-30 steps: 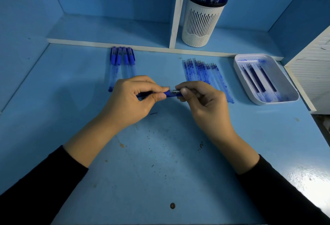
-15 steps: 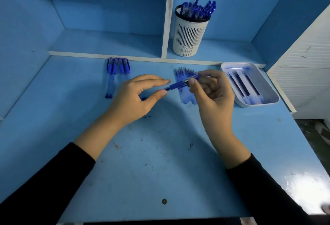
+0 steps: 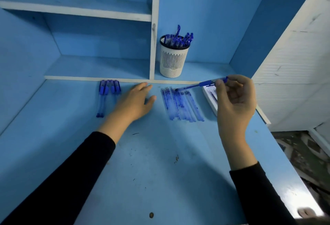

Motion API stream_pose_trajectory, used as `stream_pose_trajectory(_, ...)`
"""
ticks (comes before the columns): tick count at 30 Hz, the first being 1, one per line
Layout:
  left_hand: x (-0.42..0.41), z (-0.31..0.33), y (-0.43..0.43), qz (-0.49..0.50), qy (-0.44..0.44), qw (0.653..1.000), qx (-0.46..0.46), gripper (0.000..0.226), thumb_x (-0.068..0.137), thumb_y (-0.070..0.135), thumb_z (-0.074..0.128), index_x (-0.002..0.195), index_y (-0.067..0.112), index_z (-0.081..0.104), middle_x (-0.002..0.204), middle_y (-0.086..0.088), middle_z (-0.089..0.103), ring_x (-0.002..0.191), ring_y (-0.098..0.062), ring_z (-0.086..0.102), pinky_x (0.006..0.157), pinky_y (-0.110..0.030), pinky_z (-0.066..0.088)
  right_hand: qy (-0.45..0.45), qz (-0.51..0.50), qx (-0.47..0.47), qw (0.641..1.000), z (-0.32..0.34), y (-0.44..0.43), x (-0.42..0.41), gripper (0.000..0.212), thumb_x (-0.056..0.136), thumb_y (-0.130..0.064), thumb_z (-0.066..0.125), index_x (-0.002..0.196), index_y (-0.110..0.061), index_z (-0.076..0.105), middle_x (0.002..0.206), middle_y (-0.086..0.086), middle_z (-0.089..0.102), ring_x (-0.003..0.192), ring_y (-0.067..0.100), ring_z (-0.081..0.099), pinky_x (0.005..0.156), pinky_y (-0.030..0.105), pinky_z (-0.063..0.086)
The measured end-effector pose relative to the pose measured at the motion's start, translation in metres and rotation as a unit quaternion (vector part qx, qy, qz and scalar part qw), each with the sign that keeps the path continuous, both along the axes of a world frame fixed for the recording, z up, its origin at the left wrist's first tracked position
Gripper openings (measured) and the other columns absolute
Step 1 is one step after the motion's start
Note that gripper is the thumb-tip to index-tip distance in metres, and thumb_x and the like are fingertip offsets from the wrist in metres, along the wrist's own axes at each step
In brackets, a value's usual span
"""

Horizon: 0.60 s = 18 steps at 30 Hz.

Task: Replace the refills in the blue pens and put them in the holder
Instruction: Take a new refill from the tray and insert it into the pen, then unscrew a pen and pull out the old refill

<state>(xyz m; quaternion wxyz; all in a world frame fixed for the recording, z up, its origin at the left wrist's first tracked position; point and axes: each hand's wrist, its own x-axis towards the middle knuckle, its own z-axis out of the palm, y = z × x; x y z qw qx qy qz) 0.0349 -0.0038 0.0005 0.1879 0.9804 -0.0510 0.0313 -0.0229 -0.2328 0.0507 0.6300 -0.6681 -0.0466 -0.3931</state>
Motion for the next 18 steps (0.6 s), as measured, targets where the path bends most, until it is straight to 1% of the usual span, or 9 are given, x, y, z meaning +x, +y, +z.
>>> stream_pose_trajectory(3, 0.004, -0.003, -0.002, 0.004, 0.020, 1.000, 0.012, 0.056, 0.103, 0.041, 0.036, 0.154, 0.019, 0.030, 0.163, 0.005, 0.019, 0.149, -0.012, 0.014, 0.116, -0.032, 0.020, -0.039, -0.031, -0.015, 0.999, 0.018, -0.004, 0.007, 0.016, 0.089, -0.005, 0.067, 0.095, -0.013, 0.054, 0.086, 0.000, 0.058, 0.078, 0.007, 0.058, 0.076, 0.022, 0.048)
stream_pose_trajectory(5, 0.006, -0.006, -0.002, 0.004, 0.019, 1.000, 0.004, 0.055, 0.103, 0.039, 0.038, 0.153, 0.017, 0.032, 0.162, 0.003, 0.021, 0.149, -0.013, 0.015, 0.117, -0.031, 0.018, -0.080, -0.053, -0.018, 0.995, 0.037, -0.006, 0.016, 0.014, 0.089, -0.006, 0.066, 0.095, -0.011, 0.054, 0.086, 0.001, 0.058, 0.078, 0.006, 0.058, 0.075, 0.022, 0.048)
stream_pose_trajectory(8, 0.007, -0.010, -0.002, 0.007, 0.006, 1.000, -0.011, 0.054, 0.102, 0.037, 0.041, 0.152, 0.016, 0.035, 0.161, 0.002, 0.024, 0.149, -0.013, 0.017, 0.117, -0.029, 0.017, -0.149, -0.070, -0.026, 0.986, 0.070, -0.005, 0.038, 0.013, 0.089, -0.005, 0.065, 0.094, -0.010, 0.054, 0.084, -0.006, 0.056, 0.076, 0.003, 0.056, 0.072, 0.022, 0.048)
stream_pose_trajectory(10, 0.008, -0.012, -0.001, 0.004, -0.002, 1.000, -0.014, 0.054, 0.102, 0.037, 0.043, 0.151, 0.015, 0.037, 0.161, 0.001, 0.026, 0.148, -0.013, 0.019, 0.117, -0.029, 0.017, -0.174, -0.075, -0.037, 0.981, 0.088, 0.000, 0.057, 0.012, 0.089, -0.004, 0.064, 0.093, -0.011, 0.055, 0.082, -0.011, 0.056, 0.075, 0.002, 0.055, 0.070, 0.022, 0.048)
stream_pose_trajectory(12, 0.008, -0.013, 0.000, 0.004, 0.003, 1.000, -0.012, 0.054, 0.101, 0.039, 0.042, 0.151, 0.017, 0.037, 0.161, 0.003, 0.026, 0.148, -0.012, 0.019, 0.118, -0.031, 0.018, -0.172, -0.076, -0.064, 0.980, 0.099, 0.007, 0.078, 0.006, 0.089, -0.004, 0.062, 0.093, -0.005, 0.058, 0.080, -0.011, 0.057, 0.073, 0.001, 0.056, 0.070, 0.019, 0.048)
stream_pose_trajectory(13, 0.009, -0.013, 0.000, 0.006, 0.007, 1.000, -0.011, 0.054, 0.101, 0.039, 0.042, 0.151, 0.017, 0.037, 0.161, 0.004, 0.025, 0.148, -0.012, 0.018, 0.118, -0.031, 0.019, -0.161, -0.075, -0.083, 0.981, 0.101, 0.012, 0.090, 0.006, 0.088, -0.004, 0.061, 0.093, -0.002, 0.059, 0.080, -0.009, 0.058, 0.072, 0.002, 0.056, 0.070, 0.017, 0.048)
stream_pose_trajectory(15, 0.009, -0.012, 0.000, 0.005, 0.015, 1.000, -0.009, 0.055, 0.101, 0.040, 0.041, 0.151, 0.017, 0.035, 0.162, 0.004, 0.023, 0.149, -0.012, 0.017, 0.119, -0.032, 0.018, -0.129, -0.058, -0.128, 0.982, 0.099, 0.021, 0.112, 0.007, 0.087, -0.005, 0.060, 0.093, 0.000, 0.059, 0.079, -0.004, 0.060, 0.069, 0.006, 0.057, 0.068, 0.014, 0.047)
stream_pose_trajectory(16, 0.009, -0.011, 0.000, 0.001, 0.020, 1.000, -0.007, 0.056, 0.101, 0.040, 0.040, 0.152, 0.017, 0.033, 0.162, 0.003, 0.022, 0.149, -0.013, 0.016, 0.120, -0.033, 0.018, -0.110, -0.048, -0.155, 0.981, 0.096, 0.025, 0.123, 0.007, 0.087, -0.005, 0.060, 0.093, -0.001, 0.059, 0.079, -0.002, 0.061, 0.068, 0.008, 0.057, 0.066, 0.014, 0.047)
stream_pose_trajectory(18, 0.010, -0.011, 0.001, -0.006, 0.027, 1.000, 0.003, 0.057, 0.102, 0.040, 0.038, 0.153, 0.017, 0.031, 0.162, 0.002, 0.021, 0.149, -0.014, 0.014, 0.121, -0.034, 0.017, -0.070, -0.028, -0.213, 0.974, 0.086, 0.033, 0.141, 0.008, 0.086, -0.004, 0.060, 0.094, -0.002, 0.059, 0.081, 0.002, 0.063, 0.069, 0.014, 0.059, 0.065, 0.018, 0.049)
